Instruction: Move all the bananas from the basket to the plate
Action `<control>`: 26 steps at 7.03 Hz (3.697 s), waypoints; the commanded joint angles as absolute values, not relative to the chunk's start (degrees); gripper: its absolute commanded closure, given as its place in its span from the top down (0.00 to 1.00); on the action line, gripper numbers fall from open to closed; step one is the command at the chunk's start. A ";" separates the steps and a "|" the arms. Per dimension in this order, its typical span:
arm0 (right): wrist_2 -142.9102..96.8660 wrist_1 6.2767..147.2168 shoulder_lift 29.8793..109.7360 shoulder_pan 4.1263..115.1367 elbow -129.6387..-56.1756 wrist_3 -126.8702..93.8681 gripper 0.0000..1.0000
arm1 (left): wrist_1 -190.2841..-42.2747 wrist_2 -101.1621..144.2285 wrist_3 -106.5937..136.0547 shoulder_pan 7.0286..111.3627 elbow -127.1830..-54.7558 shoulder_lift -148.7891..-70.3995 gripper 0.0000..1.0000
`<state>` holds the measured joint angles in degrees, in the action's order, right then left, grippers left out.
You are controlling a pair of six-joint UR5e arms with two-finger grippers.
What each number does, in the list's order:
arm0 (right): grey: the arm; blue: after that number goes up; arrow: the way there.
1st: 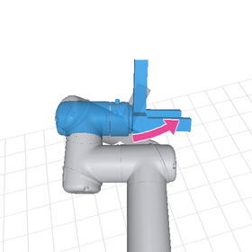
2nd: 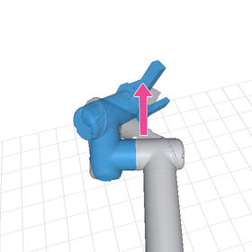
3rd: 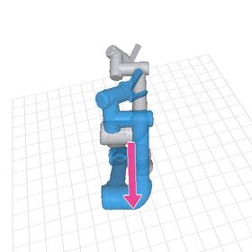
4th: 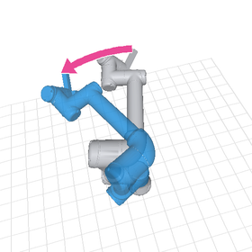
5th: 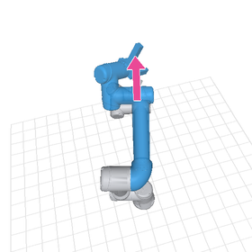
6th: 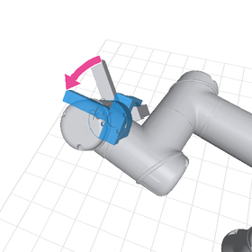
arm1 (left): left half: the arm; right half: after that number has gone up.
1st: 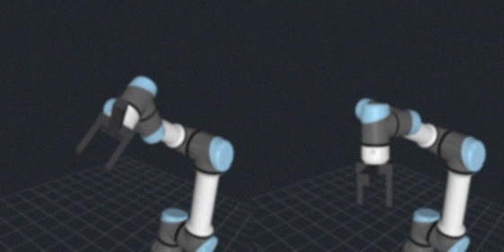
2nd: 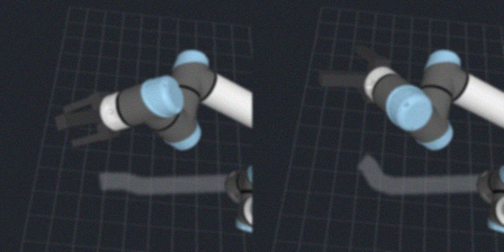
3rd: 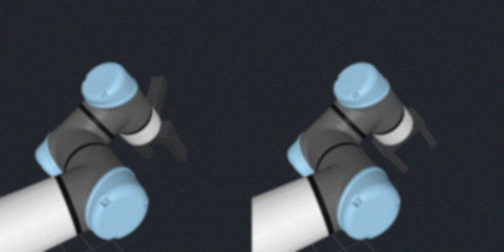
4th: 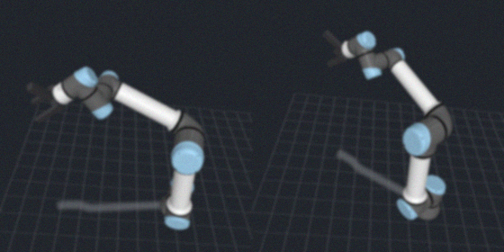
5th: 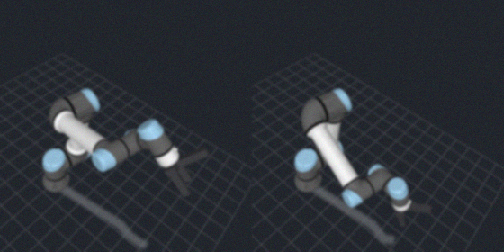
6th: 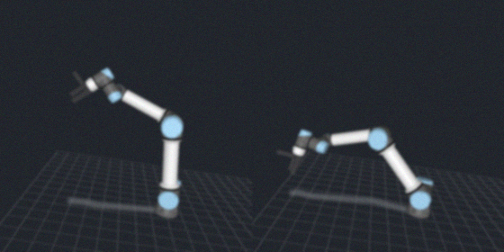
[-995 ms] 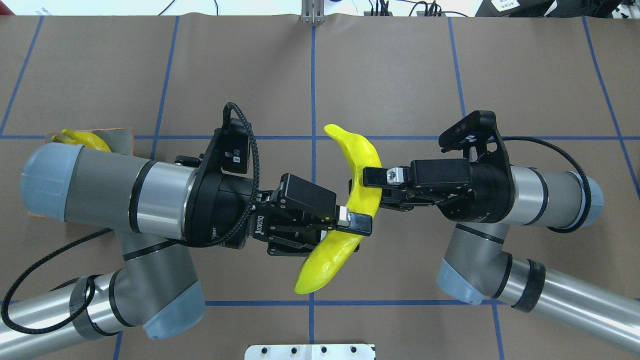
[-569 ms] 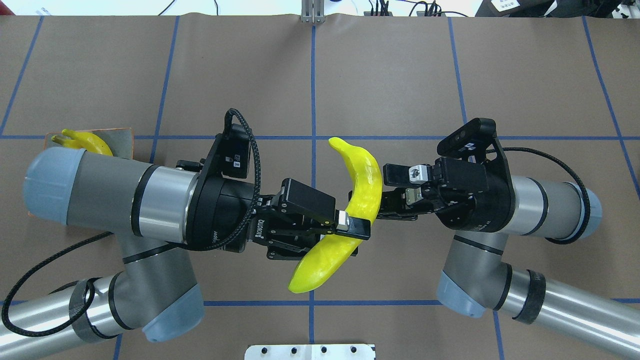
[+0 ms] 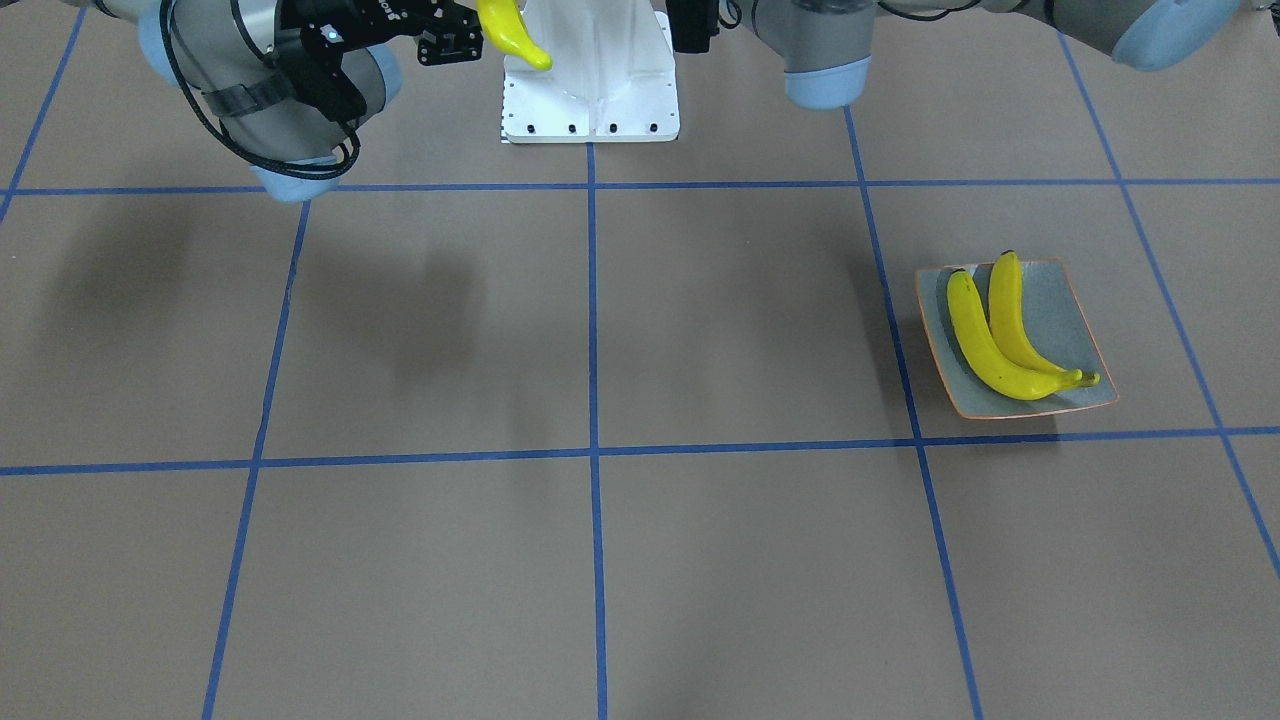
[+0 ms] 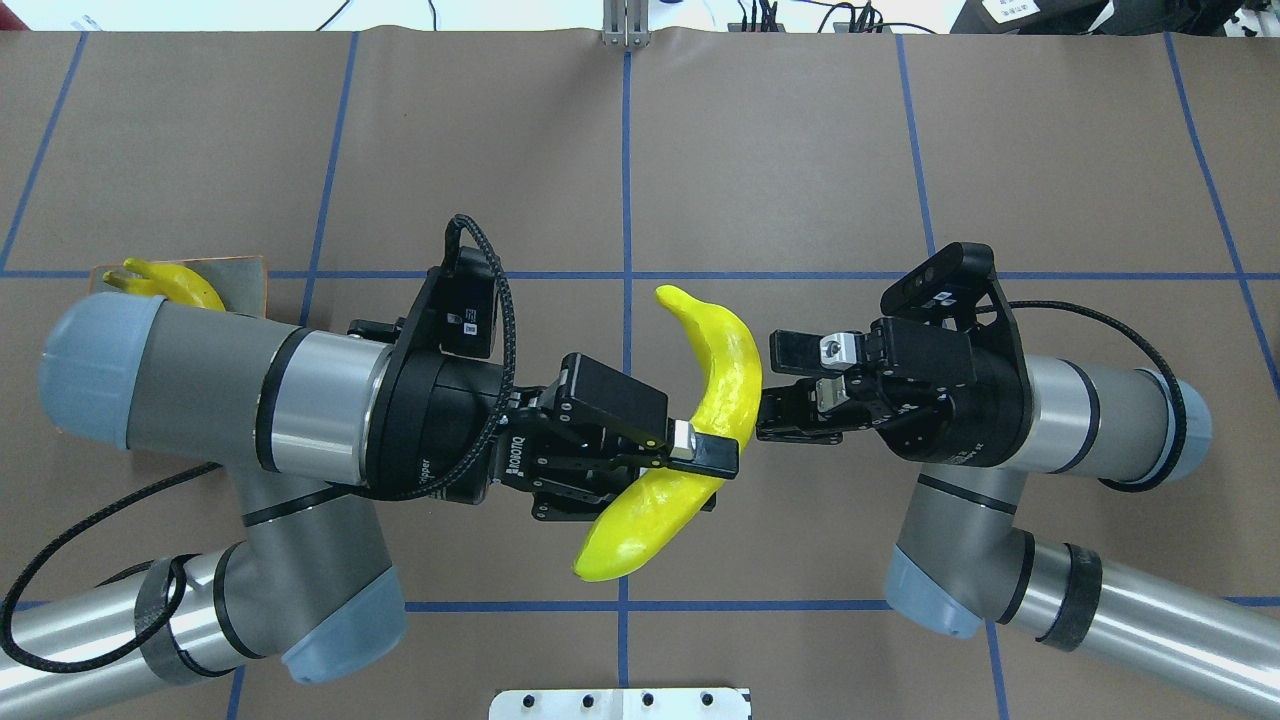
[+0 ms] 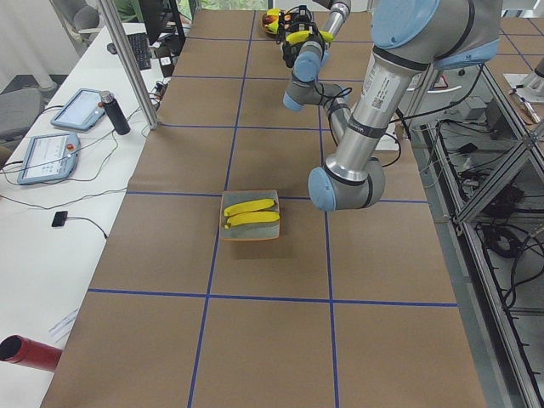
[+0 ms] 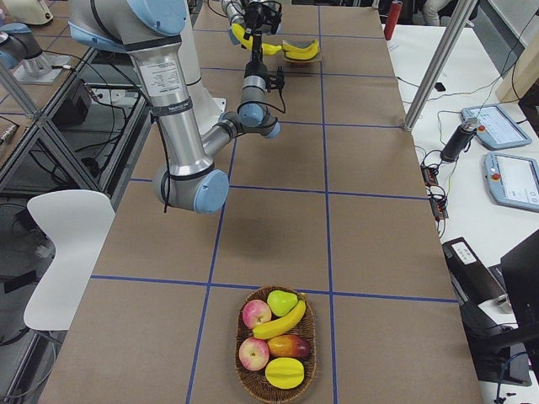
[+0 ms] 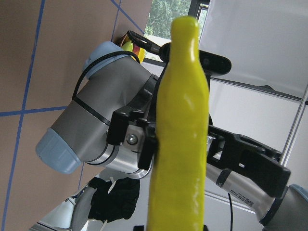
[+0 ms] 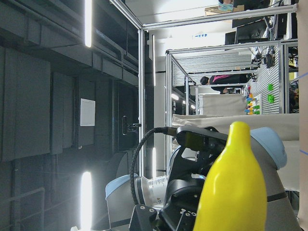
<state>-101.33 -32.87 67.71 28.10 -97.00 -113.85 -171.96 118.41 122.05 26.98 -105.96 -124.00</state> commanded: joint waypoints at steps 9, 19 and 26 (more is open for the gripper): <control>-131.43 6.24 73.65 63.51 -95.02 -98.63 1.00 | -163.34 118.12 106.72 42.86 -102.66 -117.87 0.00; -128.93 80.47 78.66 70.13 -90.44 -22.36 1.00 | -105.64 120.13 56.51 58.27 -102.31 -102.07 0.00; -130.43 81.91 78.58 70.93 -90.26 -22.15 1.00 | -105.56 124.01 62.75 53.62 -98.88 -102.83 0.00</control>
<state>-130.42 81.94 78.75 70.90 -90.27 -22.15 -105.44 124.01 62.32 54.63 -99.12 -102.84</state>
